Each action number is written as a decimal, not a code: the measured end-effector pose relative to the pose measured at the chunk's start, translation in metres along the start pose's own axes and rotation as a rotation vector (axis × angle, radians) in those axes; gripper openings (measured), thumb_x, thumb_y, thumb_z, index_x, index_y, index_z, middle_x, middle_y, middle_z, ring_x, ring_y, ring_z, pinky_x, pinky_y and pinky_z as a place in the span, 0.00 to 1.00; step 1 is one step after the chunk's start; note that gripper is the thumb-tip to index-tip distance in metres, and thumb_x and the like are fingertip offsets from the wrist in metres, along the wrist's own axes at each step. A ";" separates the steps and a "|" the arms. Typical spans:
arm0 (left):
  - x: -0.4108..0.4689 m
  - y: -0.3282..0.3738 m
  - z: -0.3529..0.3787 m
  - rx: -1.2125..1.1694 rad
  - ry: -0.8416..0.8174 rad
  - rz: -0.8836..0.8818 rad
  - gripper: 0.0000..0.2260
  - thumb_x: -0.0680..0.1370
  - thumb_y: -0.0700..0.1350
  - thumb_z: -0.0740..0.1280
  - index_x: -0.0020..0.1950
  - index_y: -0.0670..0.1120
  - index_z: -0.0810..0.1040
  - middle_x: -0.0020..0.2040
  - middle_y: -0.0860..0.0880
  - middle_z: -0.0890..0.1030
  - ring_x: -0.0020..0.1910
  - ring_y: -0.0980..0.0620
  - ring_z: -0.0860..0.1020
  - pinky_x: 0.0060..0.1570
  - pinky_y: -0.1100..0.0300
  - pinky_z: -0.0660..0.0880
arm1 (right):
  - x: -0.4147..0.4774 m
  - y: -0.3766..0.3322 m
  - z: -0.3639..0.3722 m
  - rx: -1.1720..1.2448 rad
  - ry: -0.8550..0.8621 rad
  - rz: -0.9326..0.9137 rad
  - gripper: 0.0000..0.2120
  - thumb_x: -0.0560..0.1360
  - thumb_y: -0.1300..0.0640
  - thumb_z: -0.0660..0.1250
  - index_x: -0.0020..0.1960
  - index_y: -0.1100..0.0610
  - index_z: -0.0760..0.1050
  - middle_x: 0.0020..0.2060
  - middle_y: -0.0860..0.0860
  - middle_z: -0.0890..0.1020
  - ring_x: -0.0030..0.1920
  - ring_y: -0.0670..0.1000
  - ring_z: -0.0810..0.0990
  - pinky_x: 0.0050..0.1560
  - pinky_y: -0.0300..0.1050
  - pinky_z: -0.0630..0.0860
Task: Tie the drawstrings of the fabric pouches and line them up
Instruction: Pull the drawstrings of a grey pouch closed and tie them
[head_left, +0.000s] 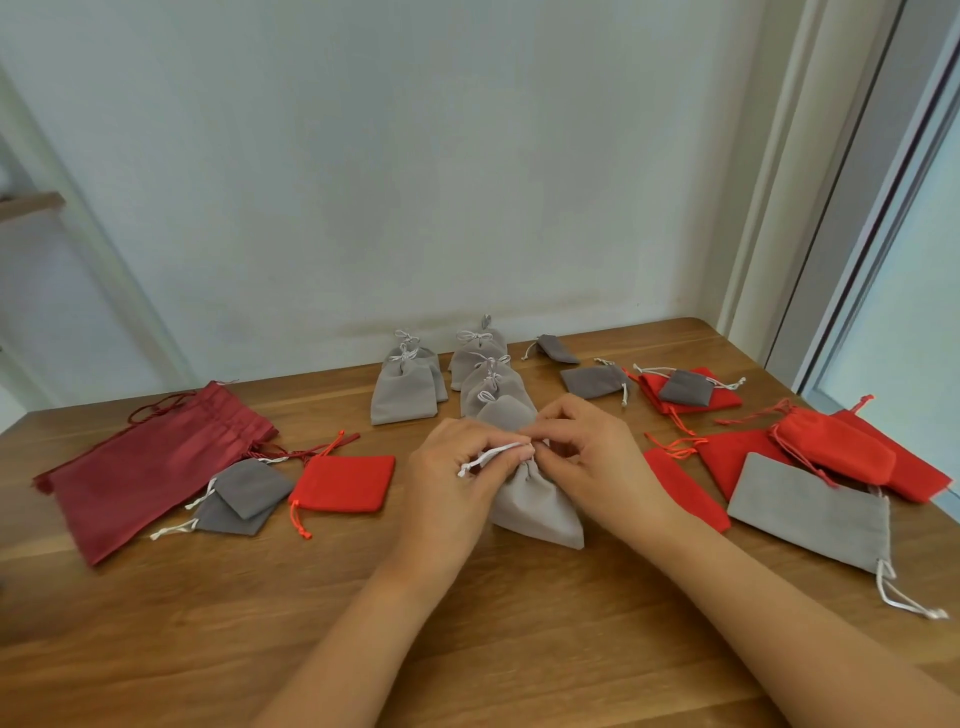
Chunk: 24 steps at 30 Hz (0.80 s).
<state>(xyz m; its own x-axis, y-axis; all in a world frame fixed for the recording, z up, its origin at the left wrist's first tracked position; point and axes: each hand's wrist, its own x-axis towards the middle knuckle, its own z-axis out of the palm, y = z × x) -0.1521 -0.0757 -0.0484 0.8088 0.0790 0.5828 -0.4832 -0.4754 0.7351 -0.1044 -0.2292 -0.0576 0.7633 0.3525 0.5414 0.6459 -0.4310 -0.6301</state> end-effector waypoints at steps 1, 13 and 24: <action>0.000 0.000 0.000 -0.009 0.004 -0.014 0.08 0.71 0.43 0.74 0.43 0.57 0.83 0.42 0.59 0.83 0.47 0.57 0.79 0.48 0.64 0.74 | 0.000 0.001 0.001 -0.016 0.026 -0.012 0.08 0.75 0.63 0.69 0.49 0.53 0.84 0.43 0.46 0.80 0.38 0.45 0.76 0.39 0.30 0.69; 0.002 0.003 0.000 -0.283 -0.098 -0.189 0.04 0.72 0.37 0.73 0.44 0.44 0.84 0.44 0.51 0.85 0.47 0.56 0.82 0.48 0.66 0.76 | 0.003 -0.007 -0.012 0.296 0.008 0.261 0.09 0.77 0.65 0.66 0.49 0.55 0.82 0.38 0.46 0.83 0.37 0.39 0.80 0.36 0.31 0.73; 0.003 0.002 -0.001 -0.185 -0.071 -0.175 0.04 0.75 0.39 0.70 0.42 0.46 0.83 0.39 0.55 0.83 0.41 0.60 0.80 0.41 0.68 0.74 | 0.008 -0.010 -0.015 1.149 -0.054 0.636 0.03 0.72 0.64 0.67 0.45 0.61 0.78 0.36 0.54 0.84 0.35 0.49 0.81 0.38 0.40 0.79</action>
<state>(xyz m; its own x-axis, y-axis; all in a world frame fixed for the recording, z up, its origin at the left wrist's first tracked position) -0.1514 -0.0750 -0.0451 0.9038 0.0807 0.4202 -0.3819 -0.2910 0.8772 -0.1051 -0.2345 -0.0386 0.9180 0.3955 -0.0298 -0.2037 0.4056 -0.8911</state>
